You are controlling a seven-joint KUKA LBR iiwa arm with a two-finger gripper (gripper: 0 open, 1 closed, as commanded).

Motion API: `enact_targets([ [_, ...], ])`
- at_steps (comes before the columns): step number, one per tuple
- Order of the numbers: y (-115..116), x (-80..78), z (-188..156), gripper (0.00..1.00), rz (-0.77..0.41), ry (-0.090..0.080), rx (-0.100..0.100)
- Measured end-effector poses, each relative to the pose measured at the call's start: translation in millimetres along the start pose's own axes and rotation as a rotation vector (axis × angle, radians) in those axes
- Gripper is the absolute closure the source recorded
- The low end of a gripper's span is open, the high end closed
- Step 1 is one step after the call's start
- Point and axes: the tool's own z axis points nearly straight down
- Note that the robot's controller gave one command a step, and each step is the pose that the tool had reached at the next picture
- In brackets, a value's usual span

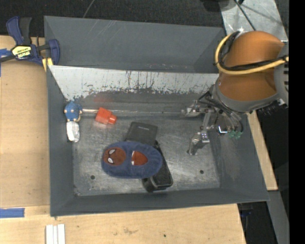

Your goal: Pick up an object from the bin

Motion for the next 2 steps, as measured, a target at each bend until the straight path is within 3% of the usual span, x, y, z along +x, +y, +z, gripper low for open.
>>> enact_targets([
  [1,55.2,-42.1,134.1,0.00,-0.141,-0.016,0.005],
  [2,130.1,-42.3,118.5,0.00,-0.095,-0.017,-0.001],
])
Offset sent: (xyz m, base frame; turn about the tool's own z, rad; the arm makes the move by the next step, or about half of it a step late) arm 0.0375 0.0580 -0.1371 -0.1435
